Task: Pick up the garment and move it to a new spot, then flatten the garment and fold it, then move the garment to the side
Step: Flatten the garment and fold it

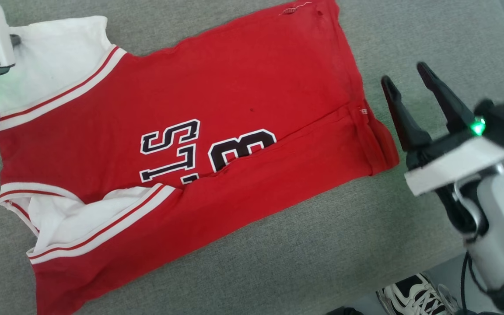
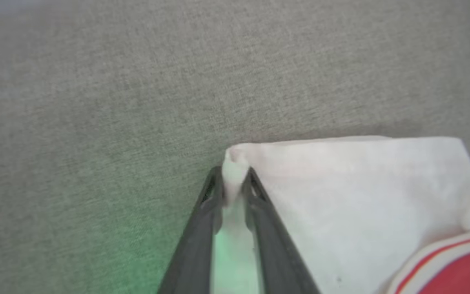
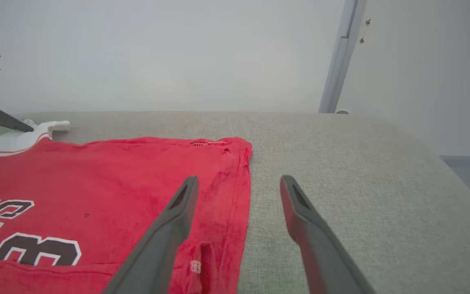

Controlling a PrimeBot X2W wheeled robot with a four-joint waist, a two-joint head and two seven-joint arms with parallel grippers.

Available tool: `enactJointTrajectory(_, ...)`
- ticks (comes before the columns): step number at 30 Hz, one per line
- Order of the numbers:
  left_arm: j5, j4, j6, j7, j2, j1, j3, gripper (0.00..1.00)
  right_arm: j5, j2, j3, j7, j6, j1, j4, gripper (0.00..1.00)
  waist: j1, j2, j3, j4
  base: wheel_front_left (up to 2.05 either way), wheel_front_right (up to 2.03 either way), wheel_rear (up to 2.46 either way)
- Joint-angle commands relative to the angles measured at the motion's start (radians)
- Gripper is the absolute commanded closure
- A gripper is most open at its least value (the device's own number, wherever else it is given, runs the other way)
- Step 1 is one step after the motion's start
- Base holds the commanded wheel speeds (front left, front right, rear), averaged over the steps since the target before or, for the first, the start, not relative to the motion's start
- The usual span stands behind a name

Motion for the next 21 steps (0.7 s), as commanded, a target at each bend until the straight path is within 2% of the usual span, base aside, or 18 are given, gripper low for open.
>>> enactJointTrajectory(1,-0.003,0.003,-0.004,0.007,-0.018,0.026,-0.014,1.00,0.016,-0.012,0.023,0.040,0.000,-0.054,0.025,0.00,0.0000,-0.0001,0.010,0.008,0.00,0.00,0.00)
enactJointTrajectory(5,0.009,-0.012,-0.011,-0.002,-0.028,0.015,-0.024,1.00,0.039,-0.040,0.078,0.131,0.000,-0.173,0.086,0.00,0.0000,-0.0001,0.029,0.027,0.00,0.00,0.00)
enactJointTrajectory(11,0.025,-0.051,-0.029,-0.025,-0.084,-0.021,-0.040,1.00,0.094,-0.107,0.217,0.305,-0.001,-0.438,0.281,0.00,0.0000,-0.0001,0.085,0.099,0.00,0.00,0.00)
enactJointTrajectory(17,0.024,-0.063,-0.072,-0.057,-0.136,-0.021,-0.055,1.00,0.253,-0.118,0.354,0.528,0.000,-0.643,0.480,0.00,0.0000,-0.0001,0.111,0.172,0.00,0.00,0.00)
enactJointTrajectory(21,0.022,-0.053,-0.088,-0.075,-0.158,-0.030,-0.058,1.00,0.314,-0.112,0.416,0.592,0.000,-0.696,0.546,0.00,0.0000,-0.0001,0.121,0.197,0.00,0.00,0.00)
